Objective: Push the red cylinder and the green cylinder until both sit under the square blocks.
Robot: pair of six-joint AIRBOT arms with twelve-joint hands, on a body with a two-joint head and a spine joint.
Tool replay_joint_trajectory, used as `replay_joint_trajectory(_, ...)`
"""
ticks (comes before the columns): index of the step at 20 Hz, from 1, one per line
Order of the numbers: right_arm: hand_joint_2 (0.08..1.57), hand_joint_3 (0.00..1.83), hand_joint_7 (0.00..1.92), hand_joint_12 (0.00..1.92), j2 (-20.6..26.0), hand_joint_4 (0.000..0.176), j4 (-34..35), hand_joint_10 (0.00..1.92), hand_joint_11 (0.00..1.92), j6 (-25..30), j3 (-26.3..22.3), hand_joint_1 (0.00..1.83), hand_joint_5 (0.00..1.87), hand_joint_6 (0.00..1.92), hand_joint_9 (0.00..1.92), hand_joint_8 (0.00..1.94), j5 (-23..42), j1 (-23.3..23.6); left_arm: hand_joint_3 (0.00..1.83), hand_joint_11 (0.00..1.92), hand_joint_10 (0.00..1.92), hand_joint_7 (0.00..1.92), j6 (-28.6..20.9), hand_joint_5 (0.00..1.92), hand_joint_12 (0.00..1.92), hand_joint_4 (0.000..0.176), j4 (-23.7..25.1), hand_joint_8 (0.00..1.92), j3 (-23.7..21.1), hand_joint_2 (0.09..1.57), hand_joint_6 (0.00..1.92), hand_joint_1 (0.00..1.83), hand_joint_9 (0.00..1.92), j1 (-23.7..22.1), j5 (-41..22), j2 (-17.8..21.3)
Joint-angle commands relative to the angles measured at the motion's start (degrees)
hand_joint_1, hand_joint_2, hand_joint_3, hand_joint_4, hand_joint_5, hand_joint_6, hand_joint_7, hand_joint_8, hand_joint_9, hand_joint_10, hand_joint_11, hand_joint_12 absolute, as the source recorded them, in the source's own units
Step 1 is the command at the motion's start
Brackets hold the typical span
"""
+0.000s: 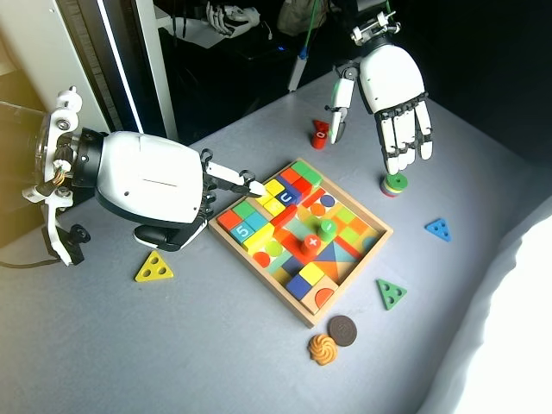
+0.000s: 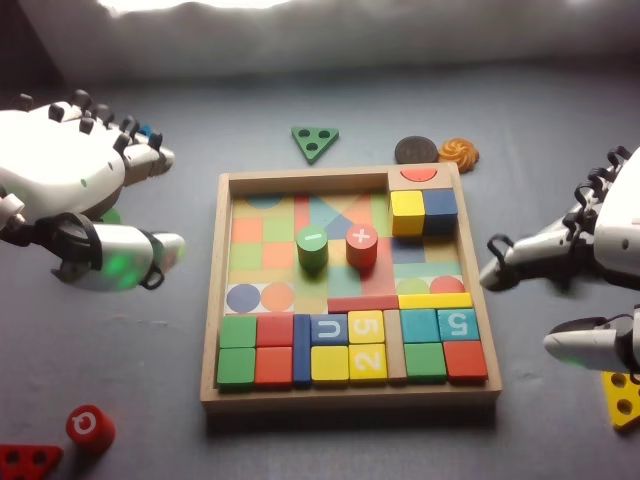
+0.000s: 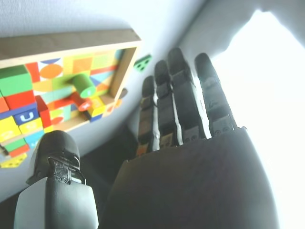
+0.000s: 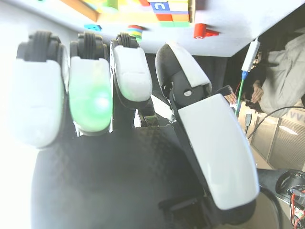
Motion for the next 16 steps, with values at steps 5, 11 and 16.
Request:
replay_joint_trajectory(5, 1.37, 0.00, 0.58, 1.17, 0.4, 0.000, 1.5, 0.05, 0.04, 0.0, 0.0, 0.13, 0.50, 0.00, 0.51, 0.00, 5.0, 0.6, 0.00, 0.00, 0.00, 0.20, 2.5, 0.19, 0.43, 0.000, -0.4, 0.00, -0.5, 1.36, 0.00, 0.00, 0.18, -0.9, -6.8, 0.7)
replay_joint_trajectory(11, 1.36, 0.00, 0.59, 1.17, 0.2, 0.000, 1.5, 0.03, 0.04, -0.7, 0.0, 0.16, 0.51, 0.00, 0.53, 0.00, 4.7, 0.7, 0.00, 0.00, 0.00, 0.21, 5.8, 0.19, 0.45, 0.000, -1.8, 0.01, -0.5, 1.34, 0.00, 0.00, 0.18, -1.3, -8.3, 0.7)
replay_joint_trajectory(16, 1.36, 0.00, 0.81, 1.28, -1.6, 0.000, 1.5, 0.09, 0.12, -2.4, 0.3, 0.18, 0.57, 0.01, 0.69, 0.06, 0.9, 3.4, 0.00, 0.00, 0.01, 0.19, 5.8, 0.18, 0.42, 0.000, 0.5, 0.00, 0.0, 1.34, 0.00, 0.00, 0.17, -1.9, -8.4, 0.4)
